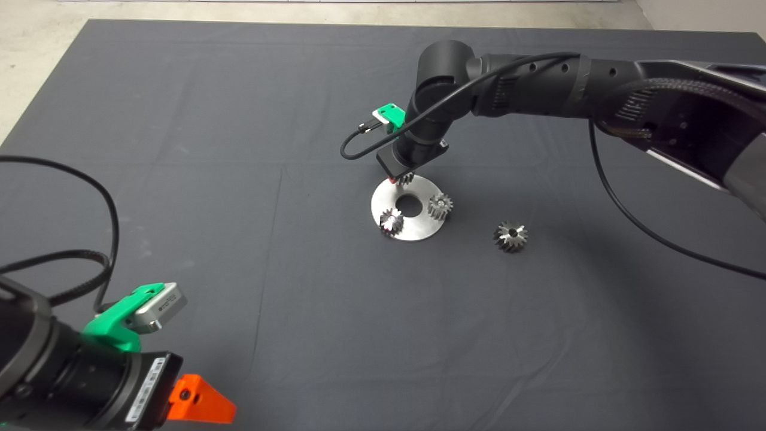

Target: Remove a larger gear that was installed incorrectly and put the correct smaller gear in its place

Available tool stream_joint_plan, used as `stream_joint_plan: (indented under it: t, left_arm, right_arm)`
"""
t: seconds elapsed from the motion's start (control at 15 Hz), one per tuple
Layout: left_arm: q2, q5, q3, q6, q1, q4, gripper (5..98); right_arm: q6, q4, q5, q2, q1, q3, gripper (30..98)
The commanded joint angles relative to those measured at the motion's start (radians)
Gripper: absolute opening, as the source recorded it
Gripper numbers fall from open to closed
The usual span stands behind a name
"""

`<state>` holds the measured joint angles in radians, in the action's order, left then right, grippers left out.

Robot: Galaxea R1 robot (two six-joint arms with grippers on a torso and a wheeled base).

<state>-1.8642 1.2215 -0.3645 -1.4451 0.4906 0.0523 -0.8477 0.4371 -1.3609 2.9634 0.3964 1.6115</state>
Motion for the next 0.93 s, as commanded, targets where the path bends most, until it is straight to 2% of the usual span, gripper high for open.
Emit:
stream_joint_plan:
  t: [0.0,0.87]
  left_arm:
    - [0.003,-0.002,0.012,0.002,0.002,0.0,98.4]
    - [0.006,-0.002,0.012,0.002,0.0,0.0,98.4]
  right_arm:
    - [-0.008,0.037,0.002,0.004,0.03,0.0,40.3]
    - [-0.008,0.037,0.003,0.006,0.026,-0.002,40.5]
